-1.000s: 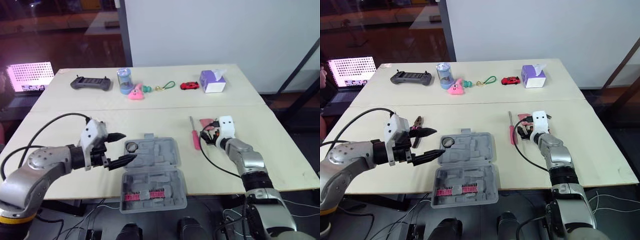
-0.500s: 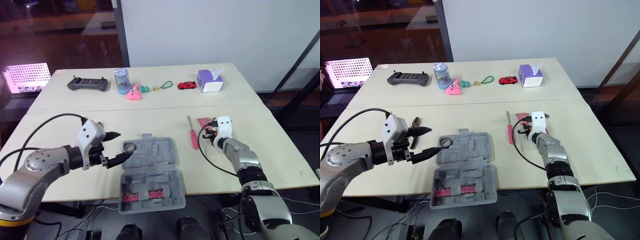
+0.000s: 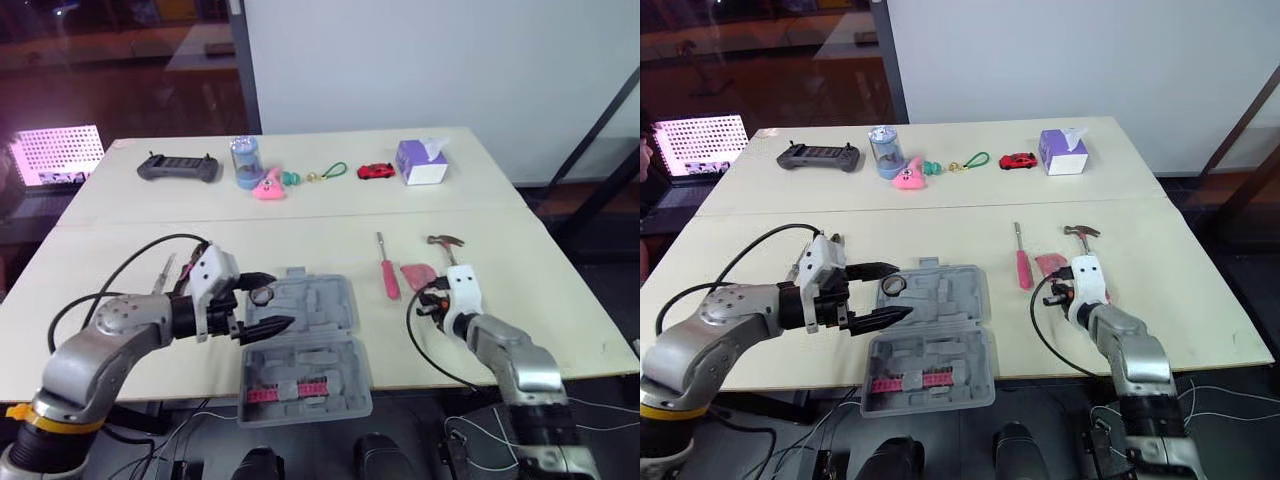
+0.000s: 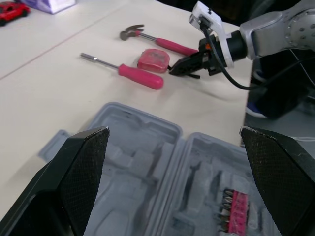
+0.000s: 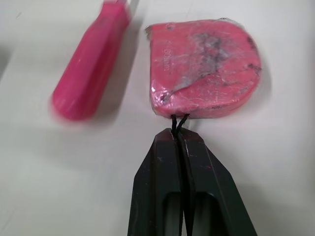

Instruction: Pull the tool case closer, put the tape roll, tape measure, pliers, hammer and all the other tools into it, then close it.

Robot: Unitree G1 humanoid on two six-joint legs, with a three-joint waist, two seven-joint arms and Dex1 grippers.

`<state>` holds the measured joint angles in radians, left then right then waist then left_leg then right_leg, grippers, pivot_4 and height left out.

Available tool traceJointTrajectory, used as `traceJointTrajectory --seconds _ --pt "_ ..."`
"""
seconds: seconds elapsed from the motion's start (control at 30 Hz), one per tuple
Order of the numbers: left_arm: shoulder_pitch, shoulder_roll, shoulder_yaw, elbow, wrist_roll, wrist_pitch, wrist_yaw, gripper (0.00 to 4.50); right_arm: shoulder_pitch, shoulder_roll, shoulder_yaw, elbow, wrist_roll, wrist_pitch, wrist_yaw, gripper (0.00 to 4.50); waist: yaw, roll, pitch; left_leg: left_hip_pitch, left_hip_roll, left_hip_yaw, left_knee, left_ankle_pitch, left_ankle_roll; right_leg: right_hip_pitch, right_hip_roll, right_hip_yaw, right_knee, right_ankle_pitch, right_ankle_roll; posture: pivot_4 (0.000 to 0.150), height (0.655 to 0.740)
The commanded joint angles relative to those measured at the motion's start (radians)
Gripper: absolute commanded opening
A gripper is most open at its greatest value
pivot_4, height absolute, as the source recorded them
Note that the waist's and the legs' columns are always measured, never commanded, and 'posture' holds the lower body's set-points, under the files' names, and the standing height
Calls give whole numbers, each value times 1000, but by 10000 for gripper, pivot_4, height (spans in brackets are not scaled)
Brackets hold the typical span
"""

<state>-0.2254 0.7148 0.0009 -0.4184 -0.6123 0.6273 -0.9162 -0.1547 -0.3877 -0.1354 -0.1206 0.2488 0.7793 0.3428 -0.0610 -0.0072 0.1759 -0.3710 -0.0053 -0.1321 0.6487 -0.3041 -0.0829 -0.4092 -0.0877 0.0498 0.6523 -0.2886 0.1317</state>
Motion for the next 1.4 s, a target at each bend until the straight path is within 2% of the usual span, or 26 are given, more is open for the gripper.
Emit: traceJointTrajectory --seconds 0.03,0.6,0.93,1.03,1.07,1.13,1.27,1.3,1.4 --pt "-38 -11 -33 24 13 -28 -37 45000 91 3 -7 -154 38 83 -7 379 8 0 0 0 0 0 0 0 0 0 0 0 0 0 0 1500 7400" --pt "-134 -48 -140 121 76 -54 -133 45000 338 99 -69 -501 220 424 -49 379 18 0 0 1 0 0 0 0 0 1 0 0 0 0 0 1500 7400" --pt "-124 -56 -132 112 82 -49 -125 45000 294 139 -98 -521 289 527 -73 379 18 0 0 1 0 -1 0 0 0 1 0 0 0 0 0 1500 7400" --pt "-117 -50 -125 110 82 -53 -128 45000 287 109 -105 -536 311 557 -53 8490 18 0 0 1 0 -1 0 0 0 1 0 0 0 0 0 1500 7400" --pt "-116 -50 -123 109 82 -53 -127 45000 285 89 -115 -547 331 578 -34 12644 18 0 0 1 0 -1 0 0 0 1 0 0 0 0 0 1500 7400" --pt "-113 -48 -121 109 84 -56 -127 45000 283 52 -131 -566 365 616 -5 22371 20 0 0 1 0 -1 0 0 0 1 0 0 0 0 0 1500 7400" --pt "-101 -44 -114 103 84 -61 -125 45000 261 -103 -196 -602 454 694 100 42212 20 0 0 1 0 -1 1 0 0 2 0 0 -1 0 0 1500 7400" --pt "-96 -42 -112 102 84 -65 -126 45000 255 -145 -203 -609 480 702 132 44291 20 0 0 1 0 -1 1 0 0 2 0 0 -1 0 0 1500 7400" --pt "-84 -41 -104 95 80 -75 -124 45000 217 -279 -222 -620 566 666 263 44291 17 0 0 1 0 -1 1 0 1 2 1 0 -1 0 0 1500 7400"
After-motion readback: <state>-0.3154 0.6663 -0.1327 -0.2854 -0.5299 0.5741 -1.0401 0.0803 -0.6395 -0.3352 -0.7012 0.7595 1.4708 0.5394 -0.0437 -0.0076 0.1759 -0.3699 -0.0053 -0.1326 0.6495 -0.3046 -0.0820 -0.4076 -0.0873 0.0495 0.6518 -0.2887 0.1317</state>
